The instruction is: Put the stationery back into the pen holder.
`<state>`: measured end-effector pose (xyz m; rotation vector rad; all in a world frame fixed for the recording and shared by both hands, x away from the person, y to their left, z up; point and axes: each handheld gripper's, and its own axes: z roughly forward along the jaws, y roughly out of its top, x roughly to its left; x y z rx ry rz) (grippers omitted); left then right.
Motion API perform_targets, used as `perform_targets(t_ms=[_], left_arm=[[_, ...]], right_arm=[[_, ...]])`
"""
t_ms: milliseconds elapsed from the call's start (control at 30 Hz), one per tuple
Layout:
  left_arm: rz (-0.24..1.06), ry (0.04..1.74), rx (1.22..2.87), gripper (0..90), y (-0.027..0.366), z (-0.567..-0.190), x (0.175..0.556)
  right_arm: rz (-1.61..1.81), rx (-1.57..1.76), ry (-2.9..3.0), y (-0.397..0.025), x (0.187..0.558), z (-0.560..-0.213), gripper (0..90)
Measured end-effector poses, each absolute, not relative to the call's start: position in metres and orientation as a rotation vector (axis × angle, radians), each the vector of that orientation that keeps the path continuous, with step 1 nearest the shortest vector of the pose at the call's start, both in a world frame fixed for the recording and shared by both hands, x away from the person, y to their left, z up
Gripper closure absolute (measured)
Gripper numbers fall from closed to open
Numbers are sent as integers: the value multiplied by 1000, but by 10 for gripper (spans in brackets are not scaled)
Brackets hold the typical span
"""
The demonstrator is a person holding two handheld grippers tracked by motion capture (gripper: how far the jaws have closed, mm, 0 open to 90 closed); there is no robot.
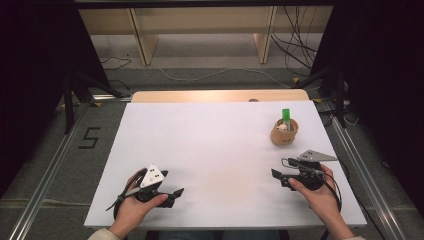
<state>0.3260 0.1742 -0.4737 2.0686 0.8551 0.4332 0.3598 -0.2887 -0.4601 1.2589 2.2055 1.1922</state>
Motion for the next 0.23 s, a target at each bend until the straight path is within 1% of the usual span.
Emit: perform_targets(t_ms=[233], left_arm=[[397,826,2062,163,167,-473,324]], right_arm=[[1206,1232,2245,-284,347,-468,197]])
